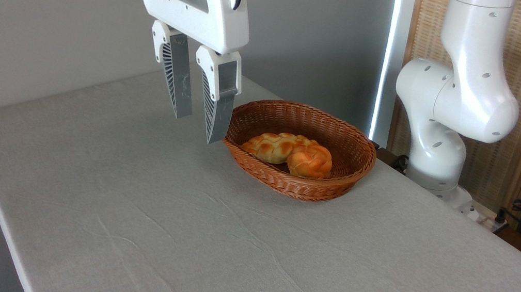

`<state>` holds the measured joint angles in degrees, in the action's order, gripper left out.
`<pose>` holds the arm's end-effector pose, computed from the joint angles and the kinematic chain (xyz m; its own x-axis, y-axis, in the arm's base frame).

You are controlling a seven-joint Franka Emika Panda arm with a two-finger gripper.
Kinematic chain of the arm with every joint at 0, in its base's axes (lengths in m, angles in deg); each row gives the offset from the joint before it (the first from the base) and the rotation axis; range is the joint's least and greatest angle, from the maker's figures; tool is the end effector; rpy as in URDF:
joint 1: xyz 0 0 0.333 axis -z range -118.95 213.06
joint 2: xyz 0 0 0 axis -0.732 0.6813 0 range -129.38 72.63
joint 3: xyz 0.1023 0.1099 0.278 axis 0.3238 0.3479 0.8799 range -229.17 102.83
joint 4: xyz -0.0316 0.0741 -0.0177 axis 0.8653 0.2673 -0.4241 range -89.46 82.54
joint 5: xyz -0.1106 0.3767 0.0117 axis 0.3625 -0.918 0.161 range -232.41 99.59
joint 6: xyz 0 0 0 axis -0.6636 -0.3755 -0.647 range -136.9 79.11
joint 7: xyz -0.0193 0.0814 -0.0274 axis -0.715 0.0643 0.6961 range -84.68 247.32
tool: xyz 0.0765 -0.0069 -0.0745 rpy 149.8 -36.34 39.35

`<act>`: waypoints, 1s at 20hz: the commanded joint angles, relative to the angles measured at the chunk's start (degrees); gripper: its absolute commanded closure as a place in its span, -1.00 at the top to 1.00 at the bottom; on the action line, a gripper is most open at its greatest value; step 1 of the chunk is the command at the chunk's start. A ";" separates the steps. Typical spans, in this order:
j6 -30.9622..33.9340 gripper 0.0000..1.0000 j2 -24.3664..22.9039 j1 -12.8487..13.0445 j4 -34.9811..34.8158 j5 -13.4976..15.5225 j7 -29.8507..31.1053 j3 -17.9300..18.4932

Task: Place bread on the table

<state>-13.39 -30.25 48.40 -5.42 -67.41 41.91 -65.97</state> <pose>0.5455 -0.0381 0.6285 0.7245 -0.6892 0.0068 -0.6888 -0.7243 -0.0304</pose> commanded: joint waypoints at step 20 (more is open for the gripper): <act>-0.09 1.00 -0.59 -0.12 -0.24 1.88 0.57 0.87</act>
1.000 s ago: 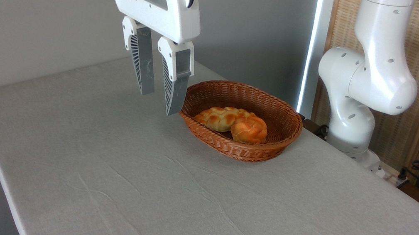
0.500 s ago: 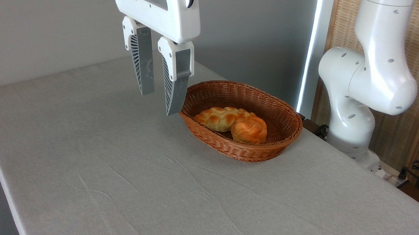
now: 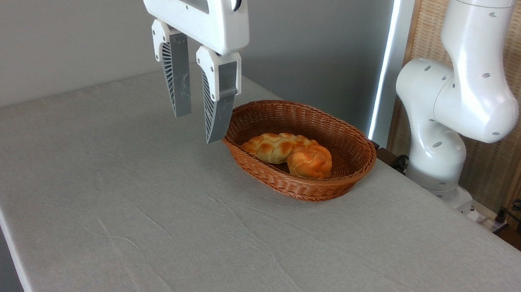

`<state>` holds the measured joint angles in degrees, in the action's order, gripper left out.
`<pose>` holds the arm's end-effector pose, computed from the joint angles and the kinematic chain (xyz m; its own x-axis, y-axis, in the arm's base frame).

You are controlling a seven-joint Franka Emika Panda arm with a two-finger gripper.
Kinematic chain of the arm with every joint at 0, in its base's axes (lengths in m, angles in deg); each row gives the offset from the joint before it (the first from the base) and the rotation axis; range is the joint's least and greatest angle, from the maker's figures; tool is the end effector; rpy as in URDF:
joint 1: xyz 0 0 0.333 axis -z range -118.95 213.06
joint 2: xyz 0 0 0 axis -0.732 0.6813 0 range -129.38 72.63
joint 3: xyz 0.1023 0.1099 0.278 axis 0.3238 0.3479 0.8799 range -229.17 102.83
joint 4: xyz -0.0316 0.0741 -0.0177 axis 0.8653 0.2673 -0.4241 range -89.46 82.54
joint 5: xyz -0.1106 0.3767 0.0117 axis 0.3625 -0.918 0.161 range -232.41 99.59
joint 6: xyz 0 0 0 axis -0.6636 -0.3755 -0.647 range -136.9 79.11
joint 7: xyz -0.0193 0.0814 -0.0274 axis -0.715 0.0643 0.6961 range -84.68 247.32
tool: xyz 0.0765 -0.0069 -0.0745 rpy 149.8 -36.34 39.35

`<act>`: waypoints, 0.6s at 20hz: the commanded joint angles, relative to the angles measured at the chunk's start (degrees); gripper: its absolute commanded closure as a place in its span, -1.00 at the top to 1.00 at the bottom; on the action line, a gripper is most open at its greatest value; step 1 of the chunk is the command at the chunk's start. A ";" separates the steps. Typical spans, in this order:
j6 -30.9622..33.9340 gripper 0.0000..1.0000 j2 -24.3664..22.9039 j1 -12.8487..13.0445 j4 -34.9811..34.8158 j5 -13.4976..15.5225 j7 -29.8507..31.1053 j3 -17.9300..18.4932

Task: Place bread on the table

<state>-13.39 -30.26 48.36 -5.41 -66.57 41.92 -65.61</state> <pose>0.5456 -0.0358 0.6287 0.7294 -0.6838 0.0165 -0.6836 -0.7296 -0.0191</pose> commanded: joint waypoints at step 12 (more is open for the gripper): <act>-6.69 1.00 -18.22 9.05 -28.44 4.29 1.08 -0.03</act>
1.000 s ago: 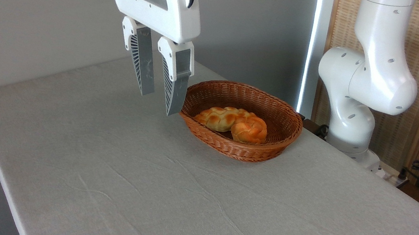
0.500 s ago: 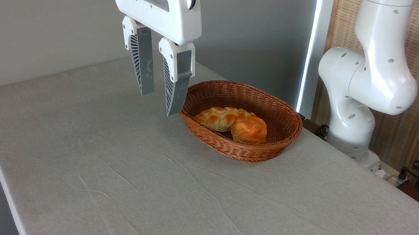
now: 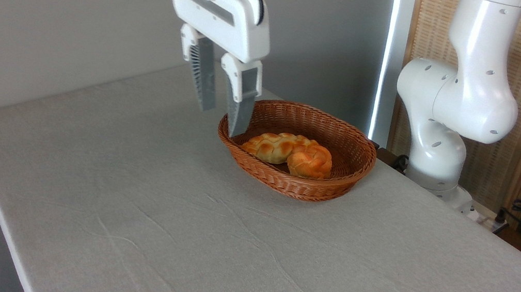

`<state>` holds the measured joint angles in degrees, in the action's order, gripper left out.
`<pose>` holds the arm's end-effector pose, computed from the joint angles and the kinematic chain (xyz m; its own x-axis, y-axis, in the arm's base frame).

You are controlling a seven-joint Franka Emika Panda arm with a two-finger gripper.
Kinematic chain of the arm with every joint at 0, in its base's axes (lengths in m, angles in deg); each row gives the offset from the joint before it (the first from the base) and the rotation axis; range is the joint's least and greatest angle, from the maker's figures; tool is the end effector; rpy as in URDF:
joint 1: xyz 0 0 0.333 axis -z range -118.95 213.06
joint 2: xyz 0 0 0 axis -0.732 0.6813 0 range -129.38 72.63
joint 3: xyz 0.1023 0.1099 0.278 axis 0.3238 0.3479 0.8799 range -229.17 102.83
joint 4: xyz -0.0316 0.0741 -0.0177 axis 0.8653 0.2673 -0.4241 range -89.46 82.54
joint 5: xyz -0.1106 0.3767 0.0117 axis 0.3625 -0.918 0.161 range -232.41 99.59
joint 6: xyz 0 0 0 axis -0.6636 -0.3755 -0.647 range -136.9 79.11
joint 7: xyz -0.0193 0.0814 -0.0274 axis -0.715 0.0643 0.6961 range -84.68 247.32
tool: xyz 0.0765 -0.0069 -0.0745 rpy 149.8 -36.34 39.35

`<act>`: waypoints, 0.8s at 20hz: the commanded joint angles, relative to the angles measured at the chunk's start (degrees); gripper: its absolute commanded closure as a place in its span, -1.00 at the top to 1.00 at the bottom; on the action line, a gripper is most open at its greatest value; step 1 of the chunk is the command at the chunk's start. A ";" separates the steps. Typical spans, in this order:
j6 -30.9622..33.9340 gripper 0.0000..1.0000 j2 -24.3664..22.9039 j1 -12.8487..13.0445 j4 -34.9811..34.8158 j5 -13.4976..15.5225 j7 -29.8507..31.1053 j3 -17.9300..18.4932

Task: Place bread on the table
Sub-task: 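Lower the open gripper into the basket over the round bread roll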

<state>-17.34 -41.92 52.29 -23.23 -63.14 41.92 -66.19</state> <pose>0.4774 -0.0774 0.5915 0.6792 -0.7337 0.0173 -0.7336 -0.6782 0.0431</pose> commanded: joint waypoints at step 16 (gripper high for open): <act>-2.47 0.95 -20.65 3.47 -39.74 -0.02 -2.79 0.29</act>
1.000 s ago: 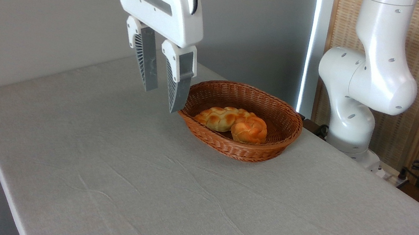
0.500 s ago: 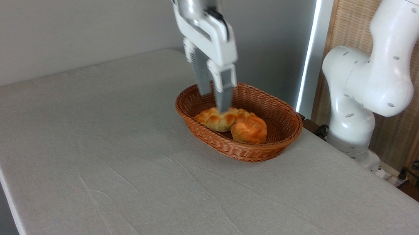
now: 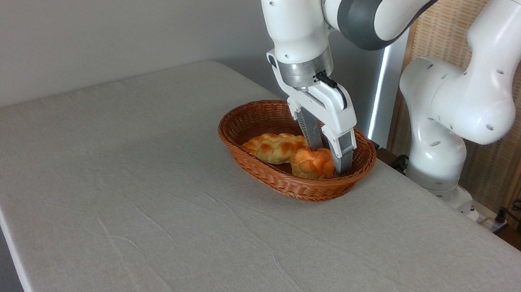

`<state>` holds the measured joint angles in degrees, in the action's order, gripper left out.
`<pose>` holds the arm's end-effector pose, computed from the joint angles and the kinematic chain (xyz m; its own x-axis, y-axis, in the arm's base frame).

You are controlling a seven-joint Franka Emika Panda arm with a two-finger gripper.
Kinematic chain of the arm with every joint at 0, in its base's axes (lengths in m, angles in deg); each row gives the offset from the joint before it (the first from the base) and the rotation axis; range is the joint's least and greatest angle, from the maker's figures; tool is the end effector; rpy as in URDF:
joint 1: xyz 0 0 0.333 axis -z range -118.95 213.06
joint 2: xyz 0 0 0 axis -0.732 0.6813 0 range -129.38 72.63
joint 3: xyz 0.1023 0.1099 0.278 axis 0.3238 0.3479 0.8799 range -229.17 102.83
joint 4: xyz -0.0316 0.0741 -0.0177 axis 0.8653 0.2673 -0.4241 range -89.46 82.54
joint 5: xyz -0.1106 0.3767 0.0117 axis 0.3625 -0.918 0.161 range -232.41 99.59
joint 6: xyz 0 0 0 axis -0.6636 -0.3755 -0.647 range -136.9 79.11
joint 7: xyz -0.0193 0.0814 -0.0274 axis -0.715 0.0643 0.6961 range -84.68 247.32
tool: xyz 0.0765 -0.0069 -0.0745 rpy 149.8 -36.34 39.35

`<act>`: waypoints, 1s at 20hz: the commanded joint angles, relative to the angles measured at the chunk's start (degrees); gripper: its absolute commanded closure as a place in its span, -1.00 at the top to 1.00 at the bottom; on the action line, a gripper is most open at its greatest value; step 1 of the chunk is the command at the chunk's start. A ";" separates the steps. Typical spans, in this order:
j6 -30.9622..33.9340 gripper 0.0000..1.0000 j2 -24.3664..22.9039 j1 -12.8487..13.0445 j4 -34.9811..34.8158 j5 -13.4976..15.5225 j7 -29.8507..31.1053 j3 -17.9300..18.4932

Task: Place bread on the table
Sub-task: 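Lower the open gripper into the basket over the round bread roll, then close the gripper on the round bread roll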

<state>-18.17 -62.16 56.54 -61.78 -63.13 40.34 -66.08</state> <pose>0.3179 -0.0754 0.4276 0.5837 -0.7812 -0.2213 -0.7493 -0.6233 0.2237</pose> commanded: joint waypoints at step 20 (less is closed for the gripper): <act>-9.99 -0.28 2.06 -1.57 -2.07 1.82 -6.39 -4.74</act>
<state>-26.67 -61.00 55.93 -63.09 -62.81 35.94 -70.14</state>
